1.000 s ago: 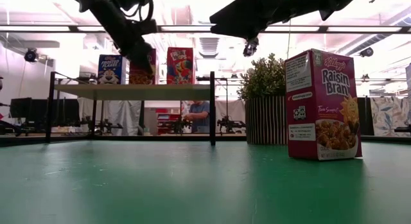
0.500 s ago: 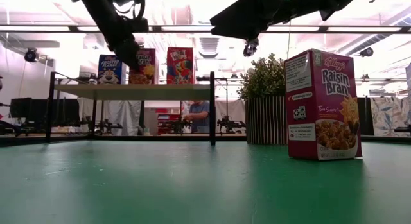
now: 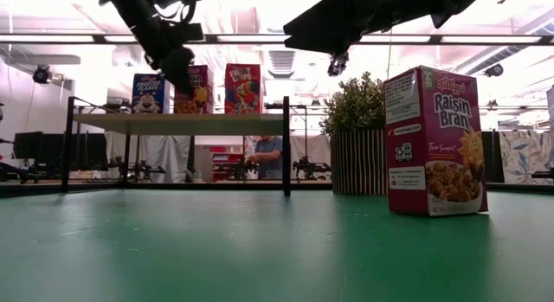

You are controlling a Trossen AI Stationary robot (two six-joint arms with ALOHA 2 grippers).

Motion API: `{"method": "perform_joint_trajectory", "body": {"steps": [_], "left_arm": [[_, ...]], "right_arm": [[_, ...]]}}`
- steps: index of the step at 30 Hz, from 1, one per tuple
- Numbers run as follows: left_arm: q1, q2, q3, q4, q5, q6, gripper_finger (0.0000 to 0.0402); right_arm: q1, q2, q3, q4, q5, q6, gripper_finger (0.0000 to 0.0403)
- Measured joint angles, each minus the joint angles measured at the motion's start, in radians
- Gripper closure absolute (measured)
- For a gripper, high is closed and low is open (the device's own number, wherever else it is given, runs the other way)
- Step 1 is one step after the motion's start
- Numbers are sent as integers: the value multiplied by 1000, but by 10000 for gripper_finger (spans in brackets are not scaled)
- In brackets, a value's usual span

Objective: Stack cereal on shelf
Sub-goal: Put the top pink cereal box on the shelf

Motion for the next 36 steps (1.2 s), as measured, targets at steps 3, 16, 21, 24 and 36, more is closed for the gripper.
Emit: {"method": "perform_joint_trajectory", "body": {"steps": [3,16,21,24,36], "left_arm": [[-2,14,-11,52,12,-9,396],[-1,56,-25,167,-71,-8,396],[-1,59,-26,165,-87,2,396],[-1,59,-26,165,-87,3,396],[-69,-60,35,-78,-77,87,396]], "right_arm": [[0,0,0,-4,0,0,140],[0,0,0,-6,0,0,140],[0,0,0,-6,0,0,143],[0,0,0,-6,0,0,144],[0,0,0,-10,0,3,145]]}}
